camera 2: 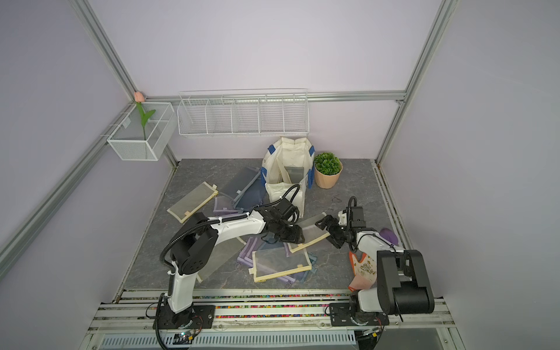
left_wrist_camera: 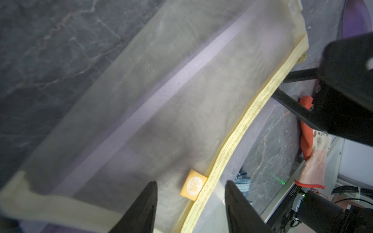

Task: Put the pencil pouch into the canvas bag
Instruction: Pick up the pencil pouch.

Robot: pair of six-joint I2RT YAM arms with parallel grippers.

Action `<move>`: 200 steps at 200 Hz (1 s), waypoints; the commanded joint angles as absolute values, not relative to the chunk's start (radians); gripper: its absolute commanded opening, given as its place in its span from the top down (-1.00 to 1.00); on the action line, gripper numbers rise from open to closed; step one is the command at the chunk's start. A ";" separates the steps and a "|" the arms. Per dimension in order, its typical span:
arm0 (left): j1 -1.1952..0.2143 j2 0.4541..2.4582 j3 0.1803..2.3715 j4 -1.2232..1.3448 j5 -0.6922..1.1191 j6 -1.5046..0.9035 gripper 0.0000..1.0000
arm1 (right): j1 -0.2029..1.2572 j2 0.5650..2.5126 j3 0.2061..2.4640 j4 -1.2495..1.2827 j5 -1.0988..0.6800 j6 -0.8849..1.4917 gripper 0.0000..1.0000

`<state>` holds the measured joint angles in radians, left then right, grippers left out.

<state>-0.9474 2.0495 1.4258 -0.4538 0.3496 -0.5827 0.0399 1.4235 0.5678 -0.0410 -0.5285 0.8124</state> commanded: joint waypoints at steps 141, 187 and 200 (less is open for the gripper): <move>-0.961 2.094 1.483 -0.481 0.401 -0.584 -0.02 | 0.033 1.529 0.537 0.110 -0.537 0.731 0.87; -0.959 2.018 1.531 -0.541 0.404 -0.541 -0.15 | 0.035 1.401 0.551 0.025 -0.538 0.646 0.87; -0.958 1.981 1.558 -0.573 0.414 -0.526 -0.25 | 0.038 1.321 0.551 -0.029 -0.534 0.618 0.87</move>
